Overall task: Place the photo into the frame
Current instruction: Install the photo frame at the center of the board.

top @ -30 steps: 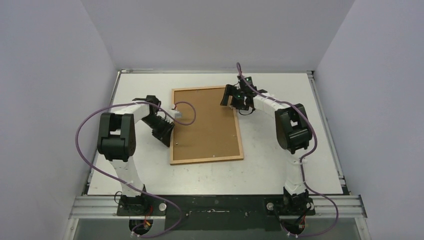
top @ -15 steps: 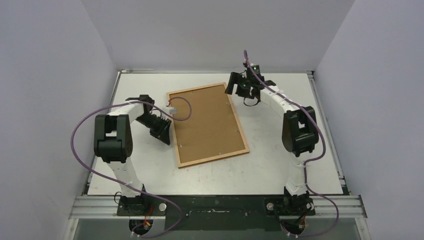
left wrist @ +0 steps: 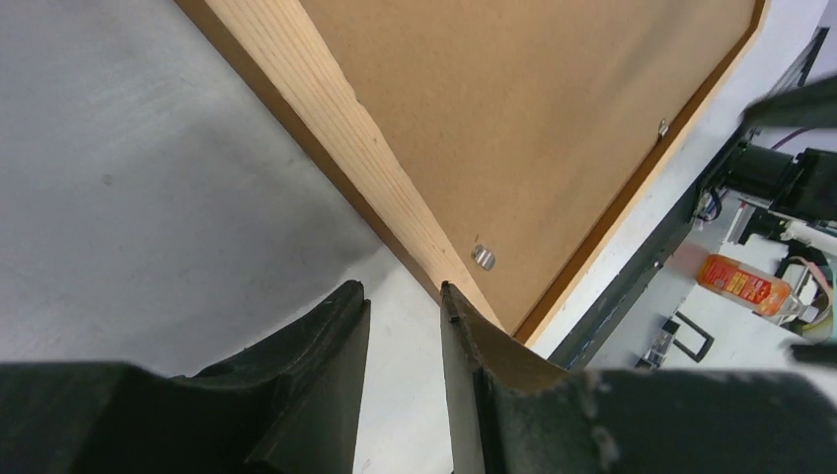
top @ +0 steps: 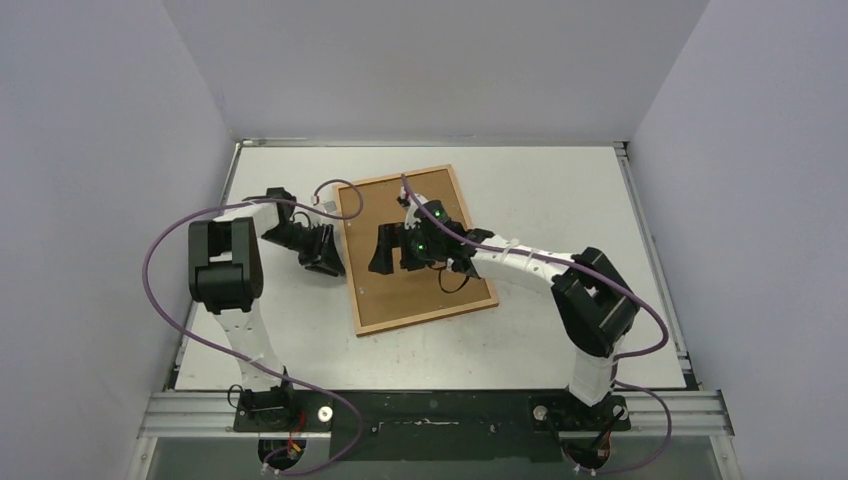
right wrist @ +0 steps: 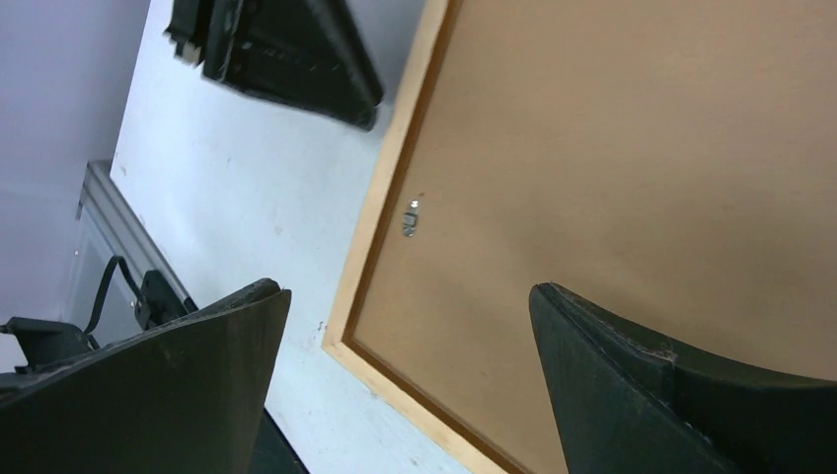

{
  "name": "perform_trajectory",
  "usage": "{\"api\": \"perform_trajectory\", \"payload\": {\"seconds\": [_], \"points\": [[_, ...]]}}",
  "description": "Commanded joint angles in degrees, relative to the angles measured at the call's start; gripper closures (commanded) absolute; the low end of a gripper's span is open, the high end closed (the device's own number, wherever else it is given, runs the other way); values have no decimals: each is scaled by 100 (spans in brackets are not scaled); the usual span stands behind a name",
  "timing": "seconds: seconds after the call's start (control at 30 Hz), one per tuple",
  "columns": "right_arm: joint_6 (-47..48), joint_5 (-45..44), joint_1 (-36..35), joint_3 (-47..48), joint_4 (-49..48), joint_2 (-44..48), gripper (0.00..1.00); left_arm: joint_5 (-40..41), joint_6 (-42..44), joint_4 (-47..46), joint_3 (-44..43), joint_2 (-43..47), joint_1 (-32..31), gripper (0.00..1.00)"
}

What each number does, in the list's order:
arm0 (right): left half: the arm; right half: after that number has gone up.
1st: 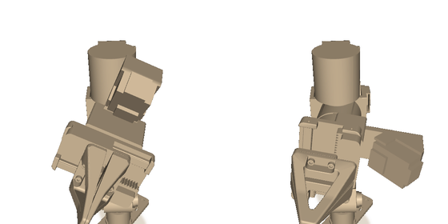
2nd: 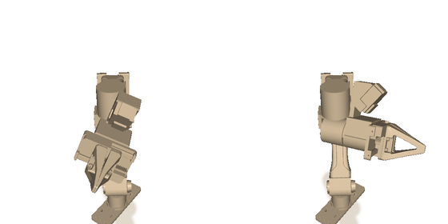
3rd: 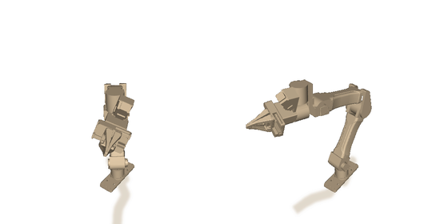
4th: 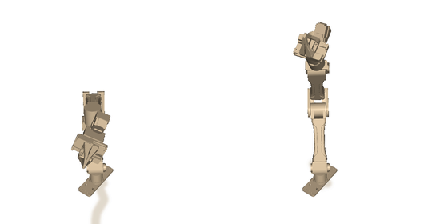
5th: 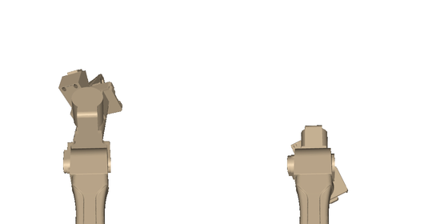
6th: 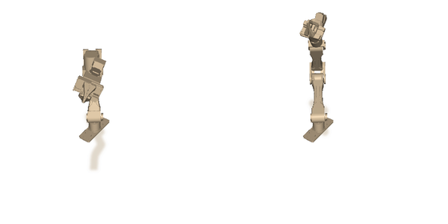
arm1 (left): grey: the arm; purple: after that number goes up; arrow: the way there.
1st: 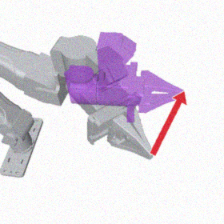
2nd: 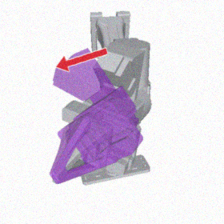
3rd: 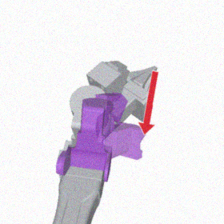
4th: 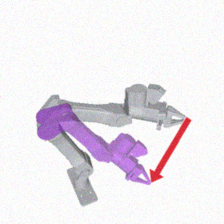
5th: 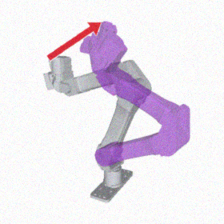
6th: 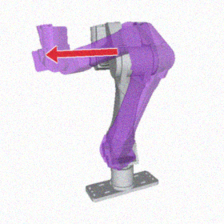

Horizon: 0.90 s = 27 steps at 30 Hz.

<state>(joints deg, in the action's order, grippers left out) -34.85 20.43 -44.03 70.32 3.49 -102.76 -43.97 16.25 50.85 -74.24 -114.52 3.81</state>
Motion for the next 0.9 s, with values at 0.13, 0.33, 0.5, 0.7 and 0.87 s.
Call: {"api": "perform_trajectory", "payload": {"seconds": [0.13,0.33,0.5,0.7,0.87], "points": [[-480,286,-568,256,-1171,-595,3,-61,-702,-632,-323,-292,-72,70],[-603,401,-796,399,-1472,-1010,3,-43,-775,-634,-256,-424,-100,72],[-646,414,-818,455,-1598,-1182,3,70,-823,-647,-227,-470,-113,76],[-672,444,-822,527,-1661,-1378,3,181,-940,-741,-78,-451,-177,85],[-761,500,-851,461,-1775,-1495,3,226,-996,-822,65,-407,-183,86]]}}
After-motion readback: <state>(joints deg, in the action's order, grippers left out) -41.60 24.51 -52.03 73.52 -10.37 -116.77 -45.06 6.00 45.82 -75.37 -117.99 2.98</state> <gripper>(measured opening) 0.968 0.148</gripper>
